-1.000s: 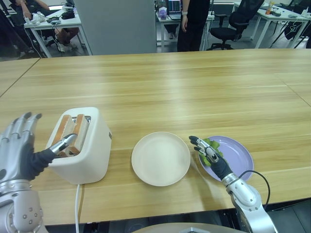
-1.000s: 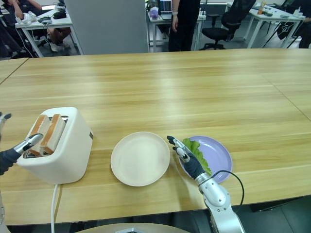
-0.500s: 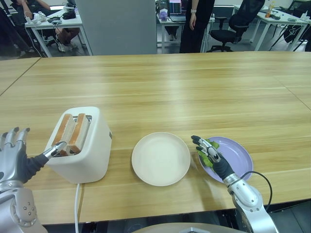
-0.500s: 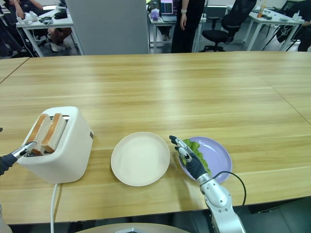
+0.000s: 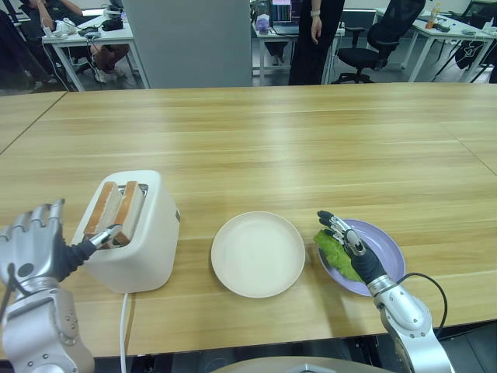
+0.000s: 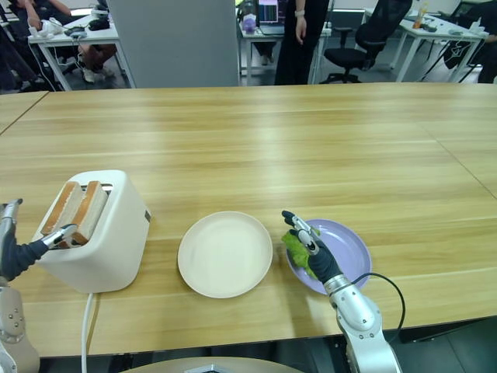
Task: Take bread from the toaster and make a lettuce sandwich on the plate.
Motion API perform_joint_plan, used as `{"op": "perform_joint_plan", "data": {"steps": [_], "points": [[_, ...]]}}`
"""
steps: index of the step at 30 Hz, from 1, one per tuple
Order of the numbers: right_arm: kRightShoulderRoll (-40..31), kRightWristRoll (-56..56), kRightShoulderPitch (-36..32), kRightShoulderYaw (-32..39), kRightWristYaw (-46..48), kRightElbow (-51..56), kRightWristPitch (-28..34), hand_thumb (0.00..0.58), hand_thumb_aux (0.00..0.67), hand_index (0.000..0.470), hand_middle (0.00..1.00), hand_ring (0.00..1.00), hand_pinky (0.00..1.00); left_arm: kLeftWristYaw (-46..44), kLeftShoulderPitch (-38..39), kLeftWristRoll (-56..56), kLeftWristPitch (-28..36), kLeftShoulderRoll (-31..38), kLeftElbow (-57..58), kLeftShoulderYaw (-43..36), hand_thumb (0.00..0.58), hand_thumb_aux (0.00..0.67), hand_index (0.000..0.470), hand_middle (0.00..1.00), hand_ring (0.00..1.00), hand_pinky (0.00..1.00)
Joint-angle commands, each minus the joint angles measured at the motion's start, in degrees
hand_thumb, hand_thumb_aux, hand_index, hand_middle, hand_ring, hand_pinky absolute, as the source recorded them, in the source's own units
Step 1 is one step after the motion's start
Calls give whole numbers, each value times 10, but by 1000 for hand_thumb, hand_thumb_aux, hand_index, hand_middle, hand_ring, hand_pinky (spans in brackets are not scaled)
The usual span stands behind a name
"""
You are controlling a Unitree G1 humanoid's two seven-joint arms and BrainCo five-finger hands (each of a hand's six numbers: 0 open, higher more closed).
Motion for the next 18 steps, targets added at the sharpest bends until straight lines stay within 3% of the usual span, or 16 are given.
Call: {"op": "perform_joint_plan", "data": {"steps": [1,2,3,4,5,7,8,9,10,12,13,14,18], "points": [[-5,10,-7,-19,2,-8,10,0,0,0,0,0,0,1,-1,26,-6,-11,10,-31,152,95,65,224,224,224],[-5,13,-8,-21,2,-8,13,0,0,0,0,0,0,4,1,30,-9,-13,12,-34,152,95,65,224,224,224],[-5,13,-10,-22,3,-8,13,0,0,0,0,0,0,6,3,32,-10,-15,13,-36,319,221,152,255,255,255],[-5,14,-10,-23,3,-8,14,0,0,0,0,0,0,8,5,33,-11,-16,14,-37,516,447,307,310,310,310],[-5,14,-11,-23,4,-7,14,0,0,0,0,0,0,9,6,34,-12,-17,15,-39,536,486,334,341,341,341],[-3,14,-12,-23,4,-8,14,0,0,0,0,0,0,10,9,35,-16,-18,17,-40,578,628,431,416,416,416],[-3,14,-12,-24,3,-8,15,0,0,0,0,0,0,11,12,33,-17,-17,19,-39,580,670,460,443,443,443],[-3,14,-13,-24,3,-8,15,0,0,0,0,0,0,12,14,31,-18,-17,20,-37,580,670,460,486,486,486],[-3,14,-13,-24,3,-7,14,0,0,0,0,0,0,12,17,28,-19,-17,20,-35,580,657,451,494,494,494],[-3,14,-13,-25,3,-3,13,0,0,0,0,0,0,11,23,21,-18,-20,13,-27,503,426,292,494,494,494],[-3,13,-13,-25,3,-2,13,0,0,0,0,0,0,9,24,18,-16,-21,6,-22,45,26,18,490,490,490],[-3,12,-13,-24,3,-1,13,0,0,0,0,0,0,10,26,17,-15,-21,-2,-16,0,0,0,494,494,494],[-2,9,-11,-21,2,1,11,0,0,0,0,0,0,16,21,5,-20,-21,-22,1,0,0,0,463,463,463]]}}
